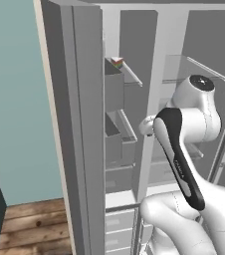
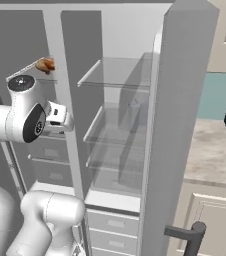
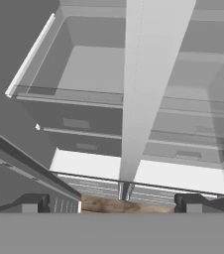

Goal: Pick up the frozen chicken drumstick from the freezer, place it on any shelf in the fridge, and close the fridge and freezer doors when done.

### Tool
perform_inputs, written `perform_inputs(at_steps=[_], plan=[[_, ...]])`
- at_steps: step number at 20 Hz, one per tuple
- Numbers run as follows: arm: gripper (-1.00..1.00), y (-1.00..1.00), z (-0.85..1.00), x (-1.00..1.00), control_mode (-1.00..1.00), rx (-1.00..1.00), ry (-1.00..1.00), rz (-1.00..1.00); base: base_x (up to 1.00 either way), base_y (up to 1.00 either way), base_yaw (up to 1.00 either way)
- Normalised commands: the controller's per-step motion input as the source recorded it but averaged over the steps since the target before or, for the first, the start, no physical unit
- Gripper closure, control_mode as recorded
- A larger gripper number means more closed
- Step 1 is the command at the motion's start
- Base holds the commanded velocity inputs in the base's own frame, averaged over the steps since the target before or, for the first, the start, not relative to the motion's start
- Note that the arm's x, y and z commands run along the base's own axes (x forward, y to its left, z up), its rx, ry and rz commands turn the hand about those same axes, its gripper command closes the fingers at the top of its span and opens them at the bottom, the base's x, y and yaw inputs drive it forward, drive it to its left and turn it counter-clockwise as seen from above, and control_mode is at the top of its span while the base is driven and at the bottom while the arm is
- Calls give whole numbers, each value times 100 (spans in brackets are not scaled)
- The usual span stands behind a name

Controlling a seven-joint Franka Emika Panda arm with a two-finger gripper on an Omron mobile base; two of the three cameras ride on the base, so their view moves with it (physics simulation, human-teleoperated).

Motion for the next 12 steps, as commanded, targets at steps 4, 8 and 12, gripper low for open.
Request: perform_inputs(at_steps=[4, 8, 12], plan=[[-100, 0, 0, 0, 100, 0, 0, 0, 0, 21, 0], [-100, 0, 0, 0, 100, 0, 0, 0, 0, 19, 0], [-100, 0, 0, 0, 100, 0, 0, 0, 0, 27, 0]])
